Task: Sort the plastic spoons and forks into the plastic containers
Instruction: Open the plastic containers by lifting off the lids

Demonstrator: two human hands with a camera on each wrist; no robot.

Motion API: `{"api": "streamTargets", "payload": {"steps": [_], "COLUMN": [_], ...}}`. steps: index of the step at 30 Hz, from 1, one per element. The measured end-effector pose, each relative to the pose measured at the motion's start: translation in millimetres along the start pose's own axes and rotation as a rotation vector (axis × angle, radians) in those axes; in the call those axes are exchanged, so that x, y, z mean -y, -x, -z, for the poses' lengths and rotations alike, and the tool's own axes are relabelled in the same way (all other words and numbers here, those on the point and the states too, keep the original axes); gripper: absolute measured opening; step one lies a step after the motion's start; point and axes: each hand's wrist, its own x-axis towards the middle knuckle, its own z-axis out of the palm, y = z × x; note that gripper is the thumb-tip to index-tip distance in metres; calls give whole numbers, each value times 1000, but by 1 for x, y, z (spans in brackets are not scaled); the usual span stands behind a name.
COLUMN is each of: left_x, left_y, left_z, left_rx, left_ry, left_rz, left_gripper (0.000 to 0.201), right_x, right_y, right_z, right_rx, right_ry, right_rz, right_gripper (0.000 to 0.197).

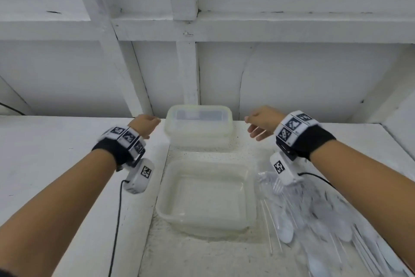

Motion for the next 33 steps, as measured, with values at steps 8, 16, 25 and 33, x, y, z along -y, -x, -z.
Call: {"api": "streamTargets", "payload": {"steps": [8, 16, 25, 33], "left_x": [-2, 13, 22, 21], "left_y": [-50, -59, -66, -58], "left_z": [-33, -27, -23, -23], "left_rx": [-8, 143, 141, 131], "left_ry": [30, 530, 366, 280], "left_rz": [54, 197, 104, 121], "left_gripper": [37, 14, 19, 26], "right_x": [-14, -29, -34, -38], "right_y": [-84, -104, -101, -104], "right_z": [-26, -37, -35, -40], "right_rx": [75, 130, 238, 145], "right_ry": [-98, -348, -500, -516], "right_rz": [-33, -16, -129, -27], "right_gripper": [32, 26, 10, 18]}}
